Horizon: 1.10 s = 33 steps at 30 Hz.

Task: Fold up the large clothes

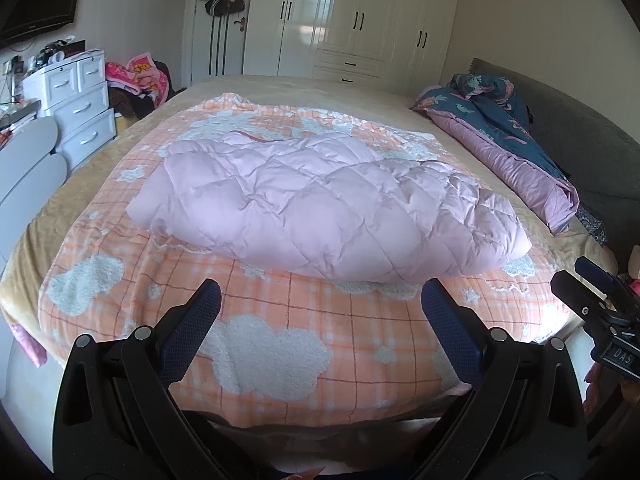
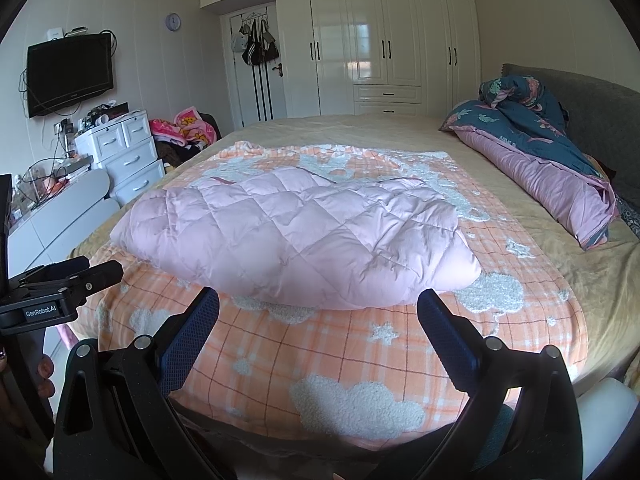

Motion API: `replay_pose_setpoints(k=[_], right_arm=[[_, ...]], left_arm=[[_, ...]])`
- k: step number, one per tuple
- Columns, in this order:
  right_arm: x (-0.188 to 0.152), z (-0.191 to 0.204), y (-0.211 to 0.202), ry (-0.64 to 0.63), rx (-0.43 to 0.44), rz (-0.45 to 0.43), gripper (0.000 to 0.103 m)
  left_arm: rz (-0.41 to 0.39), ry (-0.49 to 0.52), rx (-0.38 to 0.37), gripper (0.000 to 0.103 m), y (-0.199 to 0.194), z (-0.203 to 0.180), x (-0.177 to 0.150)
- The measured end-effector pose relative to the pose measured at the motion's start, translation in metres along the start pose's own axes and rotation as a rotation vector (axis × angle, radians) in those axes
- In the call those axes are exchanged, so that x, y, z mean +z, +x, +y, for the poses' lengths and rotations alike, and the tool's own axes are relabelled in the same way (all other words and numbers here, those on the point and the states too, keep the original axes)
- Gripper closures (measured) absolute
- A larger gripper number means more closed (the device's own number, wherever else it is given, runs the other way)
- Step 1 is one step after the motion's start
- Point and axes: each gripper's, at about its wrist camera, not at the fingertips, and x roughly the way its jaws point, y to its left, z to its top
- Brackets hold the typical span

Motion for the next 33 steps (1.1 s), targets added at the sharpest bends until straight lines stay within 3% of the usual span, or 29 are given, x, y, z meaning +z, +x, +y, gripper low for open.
replay_pose_setpoints(k=[29, 33], right_arm=[[0.002, -0.002, -0.001, -0.009, -0.023, 0.007, 0.004], [-0.001, -0.01, -0.003, -0.003, -0.055, 0.013, 0.004]], left_arm=[[-0.014, -0.004, 0.015, 0.009, -0.002, 0.012, 0.0], [0.018, -0.026, 0.028, 0.009, 0.006, 0.02, -0.001]])
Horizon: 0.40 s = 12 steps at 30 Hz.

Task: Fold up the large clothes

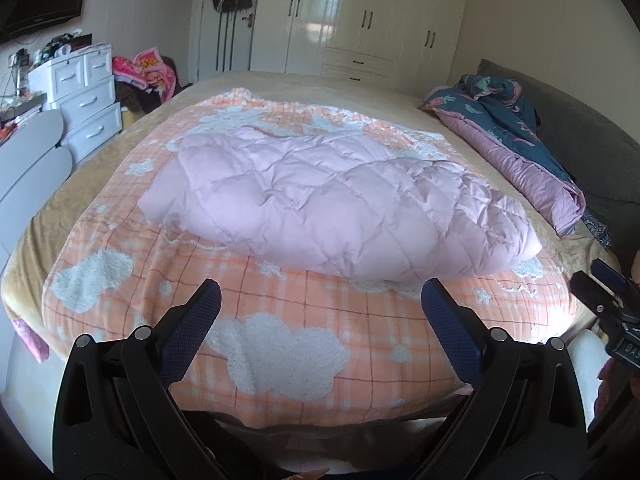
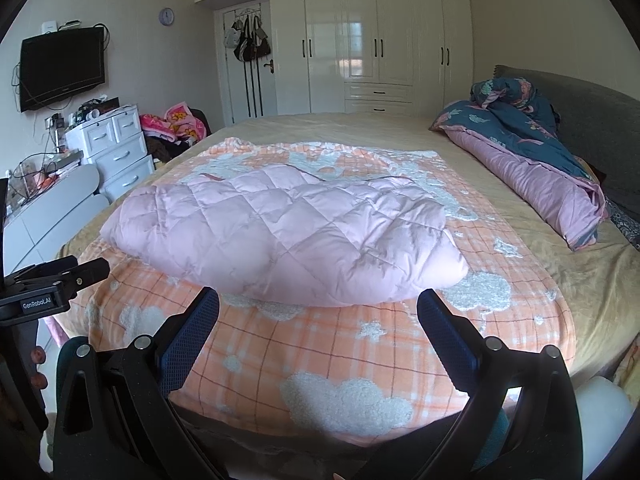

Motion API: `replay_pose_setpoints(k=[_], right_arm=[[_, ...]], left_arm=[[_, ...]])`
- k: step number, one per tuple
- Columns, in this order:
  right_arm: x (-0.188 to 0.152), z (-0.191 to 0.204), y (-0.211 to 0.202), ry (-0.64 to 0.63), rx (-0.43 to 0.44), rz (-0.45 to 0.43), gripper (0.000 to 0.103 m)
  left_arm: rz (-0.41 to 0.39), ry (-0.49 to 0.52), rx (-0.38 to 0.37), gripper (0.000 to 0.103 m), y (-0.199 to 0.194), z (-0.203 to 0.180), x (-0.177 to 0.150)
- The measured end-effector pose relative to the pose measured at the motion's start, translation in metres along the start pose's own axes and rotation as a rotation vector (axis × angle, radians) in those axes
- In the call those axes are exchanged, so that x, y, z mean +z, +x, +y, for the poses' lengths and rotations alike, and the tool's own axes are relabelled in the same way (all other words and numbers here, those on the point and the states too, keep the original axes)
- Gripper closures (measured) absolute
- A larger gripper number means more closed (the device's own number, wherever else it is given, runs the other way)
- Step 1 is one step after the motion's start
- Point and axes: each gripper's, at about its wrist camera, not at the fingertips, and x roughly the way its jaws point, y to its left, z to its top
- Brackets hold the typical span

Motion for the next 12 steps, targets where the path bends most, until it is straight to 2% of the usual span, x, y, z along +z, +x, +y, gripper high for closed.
replay_pose_setpoints(k=[5, 6, 9, 12], right_arm=[[-0.009, -0.037, -0.001, 0.079, -0.084, 0.014, 0.004], [-0.013, -0.056, -0.002, 0.118, -0.126, 0.015, 0.004], [-0.029, -0.118, -0.011, 0.208, -0.3, -0.015, 0.004], [-0.066, -0.227, -0.022, 0.374, -0.583, 0.024, 0.004]], left_arm=[[0.035, -0.037, 0.051, 0.009, 0.016, 0.02, -0.002], [0.043, -0.05, 0.06, 0.009, 0.019, 0.027, -0.001], [0.049, -0.117, 0.109, 0.009, 0.032, 0.06, 0.008], [0.036, -0.216, 0.193, 0.009, 0.048, 0.119, 0.026]])
